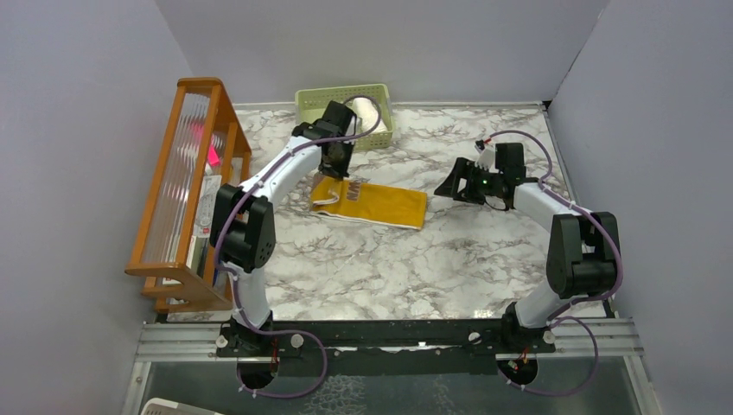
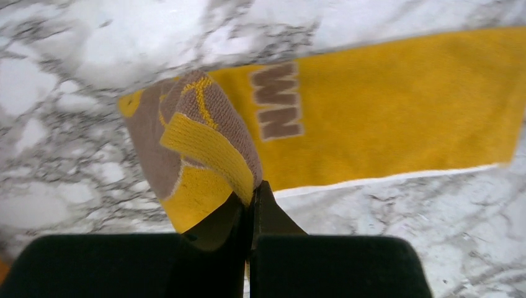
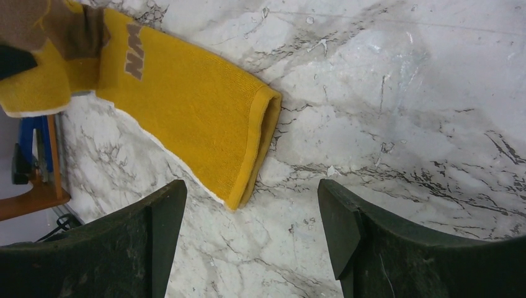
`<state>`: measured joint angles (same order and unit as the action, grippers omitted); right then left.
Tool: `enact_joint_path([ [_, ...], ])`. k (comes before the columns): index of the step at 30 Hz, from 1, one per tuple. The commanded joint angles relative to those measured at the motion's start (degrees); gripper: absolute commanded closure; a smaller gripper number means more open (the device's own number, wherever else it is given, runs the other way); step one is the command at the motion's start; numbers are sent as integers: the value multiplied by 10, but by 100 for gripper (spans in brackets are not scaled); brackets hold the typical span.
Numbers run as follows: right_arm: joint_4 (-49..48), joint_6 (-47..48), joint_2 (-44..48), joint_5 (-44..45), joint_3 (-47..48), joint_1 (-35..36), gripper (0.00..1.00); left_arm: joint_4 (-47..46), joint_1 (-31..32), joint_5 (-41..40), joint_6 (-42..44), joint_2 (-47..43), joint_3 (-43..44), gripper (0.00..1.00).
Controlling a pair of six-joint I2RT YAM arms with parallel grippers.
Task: Roll the towels
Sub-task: Fold the towel at the center of the board.
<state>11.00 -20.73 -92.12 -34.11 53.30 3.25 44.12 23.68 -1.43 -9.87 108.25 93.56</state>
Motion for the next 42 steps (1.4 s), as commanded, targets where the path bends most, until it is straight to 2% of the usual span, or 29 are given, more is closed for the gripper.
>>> enact_joint_path([
  [1, 16, 5, 17, 13, 17, 4, 22, 68, 46, 57, -1, 39, 60, 100],
  [6, 20, 6, 20, 18, 17, 4, 22, 94, 87, 87, 14, 77, 88, 100],
  [17, 23, 9, 25, 20, 19, 8, 21, 118, 138, 129, -13, 154, 232, 100],
  [30, 24, 10, 25, 24, 16, 11, 21, 117, 140, 144, -30, 185, 254, 99],
  [42, 27, 14, 20, 27, 14, 13, 21, 82, 143, 185, -82, 208, 289, 96],
])
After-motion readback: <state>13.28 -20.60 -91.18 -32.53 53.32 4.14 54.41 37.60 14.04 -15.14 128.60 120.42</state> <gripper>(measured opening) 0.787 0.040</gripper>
